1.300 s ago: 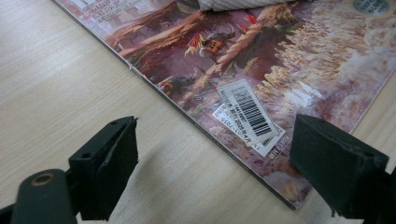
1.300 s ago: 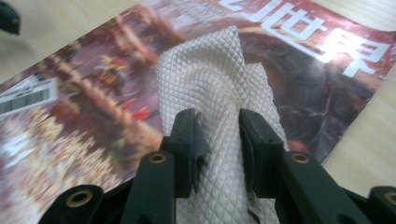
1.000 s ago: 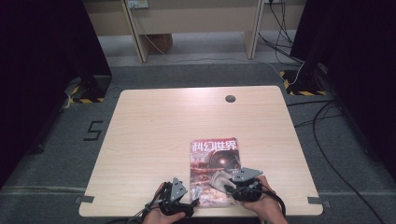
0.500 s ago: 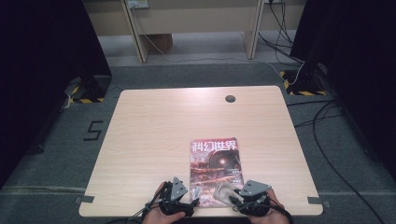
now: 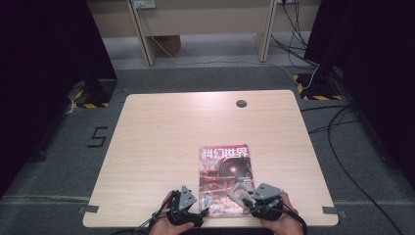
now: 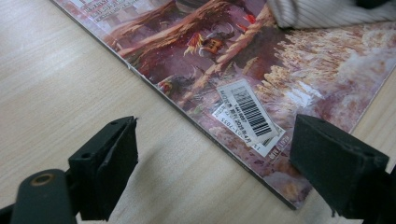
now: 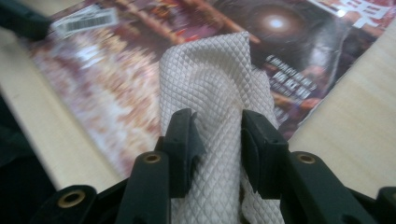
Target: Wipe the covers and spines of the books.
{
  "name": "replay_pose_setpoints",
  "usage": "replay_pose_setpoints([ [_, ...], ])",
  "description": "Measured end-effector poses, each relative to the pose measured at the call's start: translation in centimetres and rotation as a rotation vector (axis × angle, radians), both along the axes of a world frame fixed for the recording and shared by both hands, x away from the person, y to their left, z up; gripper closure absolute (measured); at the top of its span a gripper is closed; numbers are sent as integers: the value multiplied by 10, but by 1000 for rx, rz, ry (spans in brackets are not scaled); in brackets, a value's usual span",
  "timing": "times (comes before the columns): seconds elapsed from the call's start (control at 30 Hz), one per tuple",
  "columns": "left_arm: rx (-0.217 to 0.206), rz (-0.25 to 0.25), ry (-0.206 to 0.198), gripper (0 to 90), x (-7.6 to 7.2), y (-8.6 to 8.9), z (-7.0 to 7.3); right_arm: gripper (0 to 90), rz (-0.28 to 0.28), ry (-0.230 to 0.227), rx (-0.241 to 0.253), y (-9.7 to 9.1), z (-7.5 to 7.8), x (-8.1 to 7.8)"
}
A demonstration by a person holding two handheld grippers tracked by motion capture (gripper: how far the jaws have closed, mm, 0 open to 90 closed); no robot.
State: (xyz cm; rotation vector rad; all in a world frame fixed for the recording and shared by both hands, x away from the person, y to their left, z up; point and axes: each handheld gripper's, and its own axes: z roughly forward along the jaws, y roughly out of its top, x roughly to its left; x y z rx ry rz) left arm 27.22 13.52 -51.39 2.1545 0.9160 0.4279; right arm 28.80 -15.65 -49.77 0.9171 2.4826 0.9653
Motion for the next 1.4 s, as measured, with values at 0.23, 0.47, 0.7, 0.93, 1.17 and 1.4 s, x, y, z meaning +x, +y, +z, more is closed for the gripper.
replay_pose_setpoints([
  [0.23,-2,2,1,143,0,0,0,644,-59,-9,6,3,-1,39],
  [0.47,1,-4,1,143,0,0,0,637,-121,-48,-26,12,-1,80],
  [0.7,0,-4,-1,143,0,0,0,637,-198,-65,-26,15,-2,117],
  [0.93,5,-9,-1,143,1,0,0,634,-280,-70,-11,13,-3,149],
  [1.17,6,-10,-2,143,1,0,0,632,-313,-71,9,13,-5,160],
  [1.4,7,-12,-2,143,1,0,0,648,-297,-70,-8,19,-3,153],
])
